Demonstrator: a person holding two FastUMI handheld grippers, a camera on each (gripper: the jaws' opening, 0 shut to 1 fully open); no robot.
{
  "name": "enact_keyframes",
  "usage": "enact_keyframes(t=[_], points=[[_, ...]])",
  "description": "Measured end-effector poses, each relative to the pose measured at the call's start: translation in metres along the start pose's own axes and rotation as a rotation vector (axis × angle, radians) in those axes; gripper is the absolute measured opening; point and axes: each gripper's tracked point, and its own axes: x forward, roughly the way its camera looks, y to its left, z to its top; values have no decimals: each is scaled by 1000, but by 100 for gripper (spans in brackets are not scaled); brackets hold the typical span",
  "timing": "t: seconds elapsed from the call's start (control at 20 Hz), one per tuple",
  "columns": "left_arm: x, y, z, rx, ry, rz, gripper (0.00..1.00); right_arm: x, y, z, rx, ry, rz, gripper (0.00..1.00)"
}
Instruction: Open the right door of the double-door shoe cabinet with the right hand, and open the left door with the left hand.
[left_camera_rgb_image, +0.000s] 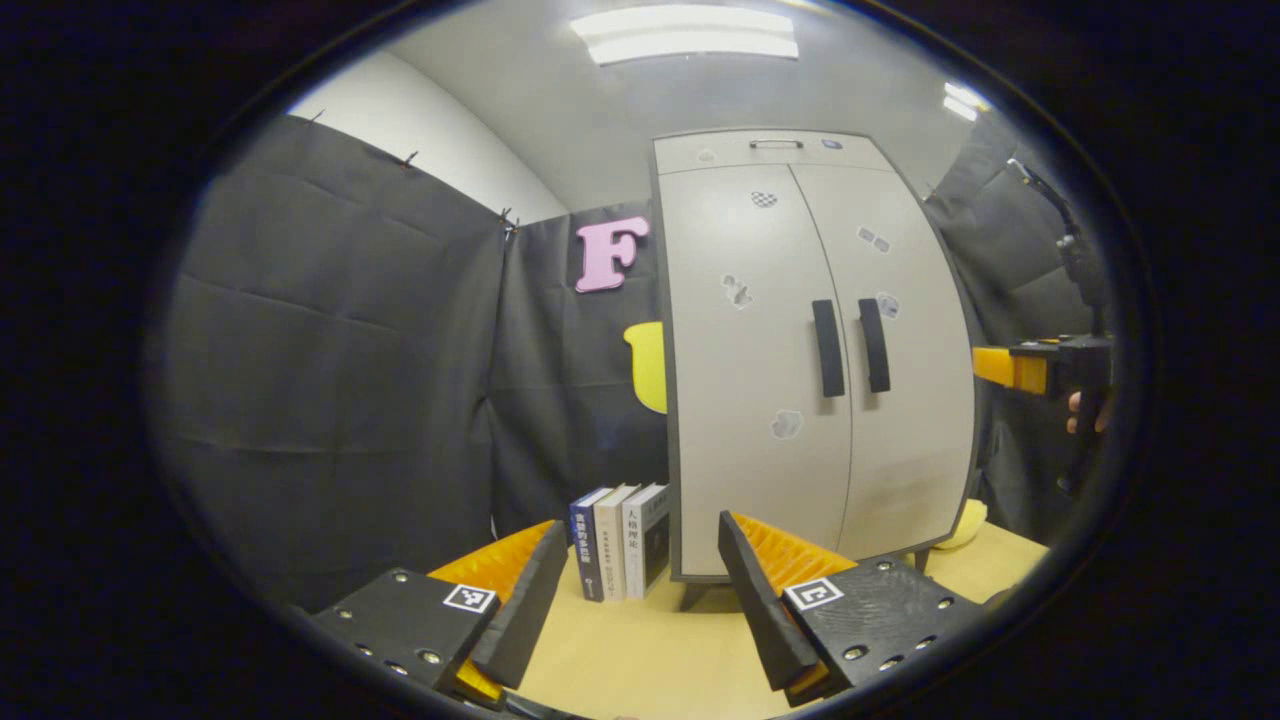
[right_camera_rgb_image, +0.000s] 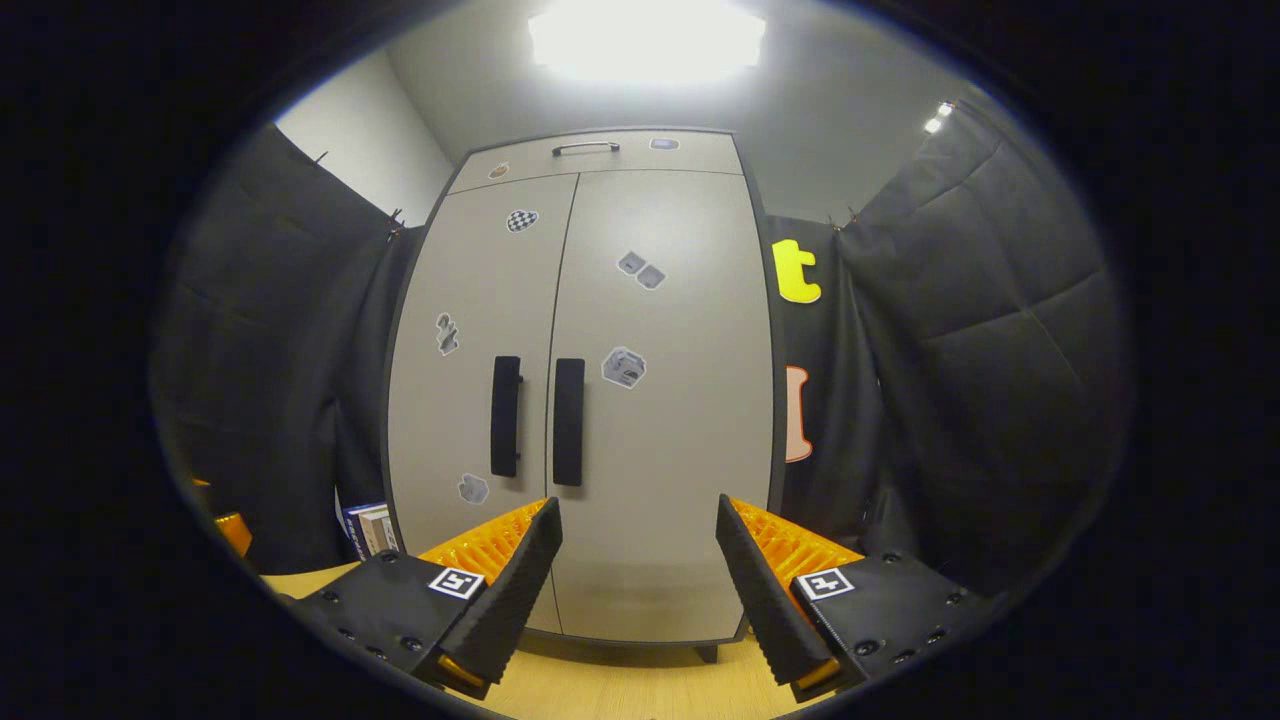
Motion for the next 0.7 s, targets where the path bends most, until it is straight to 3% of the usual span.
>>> enact_keyframes(t=[0.35,0.7], points=[[-1,26,-9,-4,15,72,89,46,32,15,29,-5,49,97],[-8,57,-14,-4,29,143,89,97,47,16,38,18,47,97]])
